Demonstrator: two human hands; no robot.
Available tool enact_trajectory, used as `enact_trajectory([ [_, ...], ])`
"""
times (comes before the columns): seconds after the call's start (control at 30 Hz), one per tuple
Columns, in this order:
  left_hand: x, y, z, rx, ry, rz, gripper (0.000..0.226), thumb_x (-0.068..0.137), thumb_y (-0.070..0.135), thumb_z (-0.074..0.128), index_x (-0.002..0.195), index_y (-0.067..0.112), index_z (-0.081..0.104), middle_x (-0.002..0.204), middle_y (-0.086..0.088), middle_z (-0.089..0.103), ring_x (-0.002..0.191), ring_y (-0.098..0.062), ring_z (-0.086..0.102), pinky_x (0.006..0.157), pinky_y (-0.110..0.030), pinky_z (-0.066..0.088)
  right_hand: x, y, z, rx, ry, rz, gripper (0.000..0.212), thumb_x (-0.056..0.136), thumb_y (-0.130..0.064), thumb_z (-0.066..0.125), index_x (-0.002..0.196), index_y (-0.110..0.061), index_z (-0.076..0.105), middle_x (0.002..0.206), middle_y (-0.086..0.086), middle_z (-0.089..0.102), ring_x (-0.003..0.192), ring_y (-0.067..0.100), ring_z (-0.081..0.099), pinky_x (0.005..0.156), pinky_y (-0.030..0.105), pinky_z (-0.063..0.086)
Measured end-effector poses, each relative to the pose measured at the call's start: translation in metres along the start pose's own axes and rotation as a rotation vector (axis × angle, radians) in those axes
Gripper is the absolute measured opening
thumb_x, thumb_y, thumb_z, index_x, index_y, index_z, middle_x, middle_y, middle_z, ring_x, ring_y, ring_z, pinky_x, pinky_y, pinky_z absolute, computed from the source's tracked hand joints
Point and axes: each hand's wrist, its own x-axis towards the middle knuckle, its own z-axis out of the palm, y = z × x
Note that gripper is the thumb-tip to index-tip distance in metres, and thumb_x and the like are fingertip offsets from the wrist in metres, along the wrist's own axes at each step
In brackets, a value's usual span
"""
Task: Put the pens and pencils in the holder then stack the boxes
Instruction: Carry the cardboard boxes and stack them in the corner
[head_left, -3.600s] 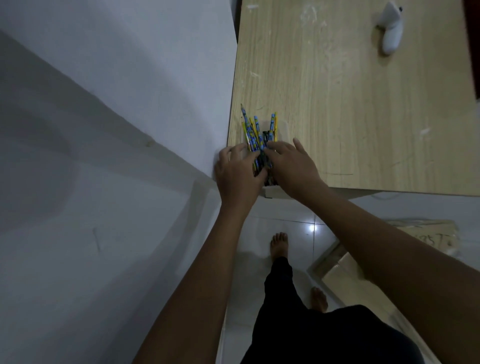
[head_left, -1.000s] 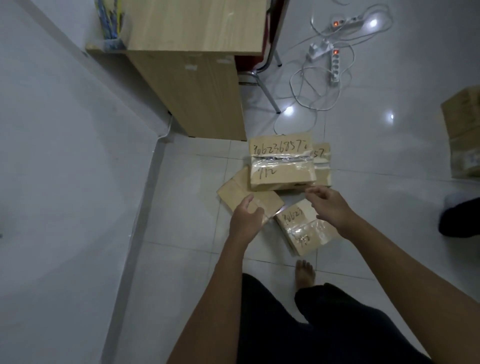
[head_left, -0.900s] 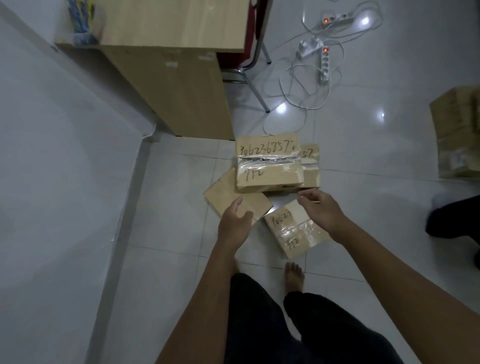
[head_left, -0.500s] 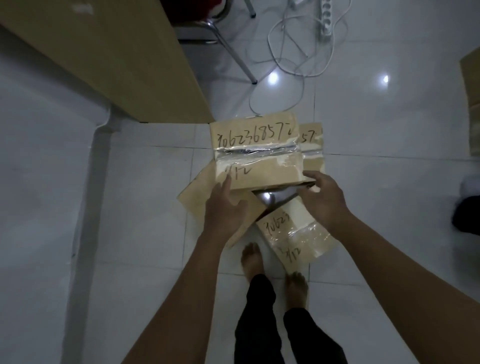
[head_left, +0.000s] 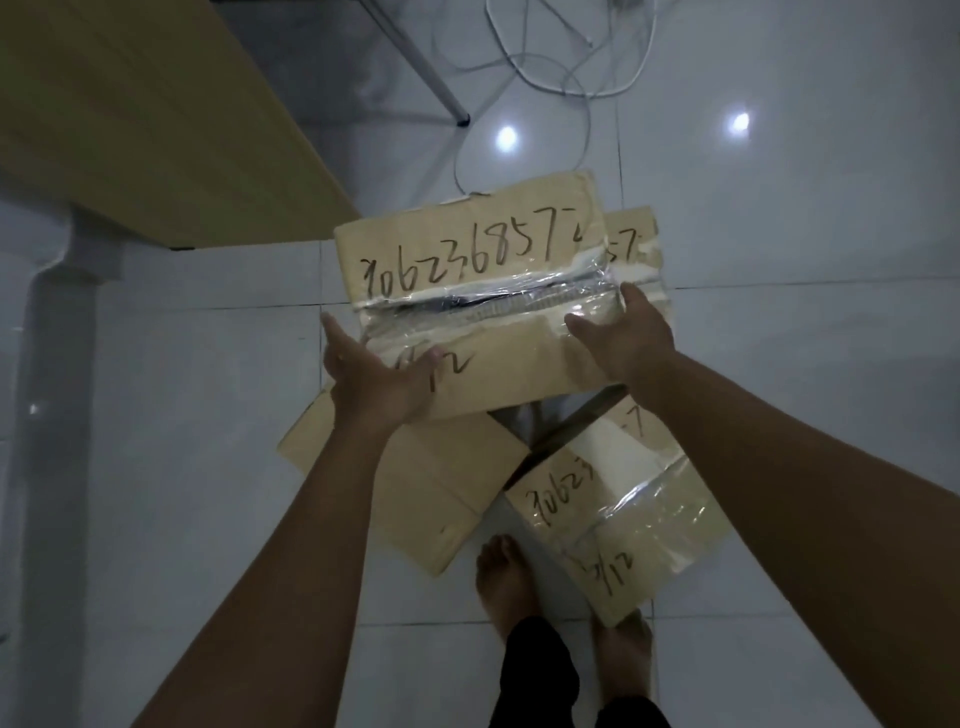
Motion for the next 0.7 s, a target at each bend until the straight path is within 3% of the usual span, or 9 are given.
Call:
enact_trajectory([
  [0.07, 0.008, -0.006, 0.005, -0.153, -0.041, -0.082, 0.118, 0.076, 0.039, 0.084, 0.157, 0.018, 0.001, 0.158, -0.01, 0.03, 0.14, -0.03, 0.039, 0.114, -0.045, 0.037, 0.005, 0.006, 0.007, 0.025, -0.01, 0.059, 0.072, 0.081, -0.039, 0.069, 0.142, -0.02, 0.037, 0.134, 0.008, 0.055, 0.12, 0.03, 0.054, 0.1, 0.046, 0.048],
  [0.13, 0.005, -0.013, 0.006, -0.13, -0.047, -0.097, 0.097, 0.076, 0.041, 0.083, 0.149, 0.015, 0.025, 0.145, -0.007, 0.047, 0.13, -0.027, 0.051, 0.106, -0.046, 0.047, 0.003, 0.009, 0.01, 0.038, 0.014, 0.087, 0.067, 0.079, -0.033, 0.07, 0.138, -0.019, 0.041, 0.127, 0.007, 0.058, 0.115, 0.03, 0.058, 0.096, 0.046, 0.051],
  [0.23, -0.009, -0.017, 0.003, -0.12, -0.004, -0.075, 0.082, 0.074, 0.044, 0.082, 0.138, 0.013, 0.04, 0.132, -0.004, 0.056, 0.118, -0.026, 0.057, 0.099, -0.045, 0.051, -0.008, 0.003, 0.005, 0.023, 0.105, 0.088, 0.063, 0.077, -0.031, 0.074, 0.132, -0.017, 0.047, 0.126, 0.007, 0.058, 0.116, 0.03, 0.056, 0.097, 0.046, 0.05],
  [0.33, -0.027, -0.02, -0.009, -0.174, -0.019, -0.098, 0.082, 0.069, 0.053, 0.082, 0.135, 0.018, 0.048, 0.127, 0.0, 0.061, 0.114, -0.024, 0.061, 0.097, -0.045, 0.053, -0.026, -0.01, -0.008, 0.015, 0.176, 0.016, 0.06, 0.076, -0.031, 0.077, 0.129, -0.019, 0.052, 0.128, 0.006, 0.057, 0.118, 0.029, 0.054, 0.098, 0.046, 0.049],
  [0.47, -0.065, -0.025, -0.045, -0.25, -0.007, -0.146, 0.087, 0.059, 0.063, 0.078, 0.132, 0.021, 0.053, 0.123, 0.002, 0.063, 0.111, -0.022, 0.062, 0.096, -0.045, 0.054, -0.065, -0.033, -0.027, 0.012, 0.123, -0.112, 0.063, 0.075, -0.033, 0.079, 0.131, -0.022, 0.054, 0.125, 0.003, 0.061, 0.113, 0.024, 0.057, 0.097, 0.045, 0.051],
  [0.6, -0.115, -0.028, -0.093, -0.283, 0.091, -0.171, 0.077, 0.072, 0.05, 0.079, 0.135, 0.019, 0.048, 0.126, -0.001, 0.06, 0.112, -0.024, 0.06, 0.096, -0.046, 0.053, -0.123, -0.052, -0.038, 0.036, 0.04, -0.201, 0.06, 0.077, -0.028, 0.078, 0.132, -0.024, 0.054, 0.114, -0.001, 0.061, 0.096, 0.016, 0.056, 0.091, 0.04, 0.053],
  [0.7, -0.158, -0.027, -0.13, -0.249, 0.166, -0.208, 0.084, 0.075, 0.048, 0.075, 0.142, 0.017, 0.037, 0.136, -0.006, 0.053, 0.122, -0.03, 0.054, 0.102, -0.049, 0.049, -0.173, -0.063, -0.047, 0.027, 0.006, -0.265, 0.063, 0.075, -0.034, 0.078, 0.132, -0.024, 0.054, 0.121, 0.002, 0.06, 0.105, 0.02, 0.058, 0.092, 0.042, 0.053],
])
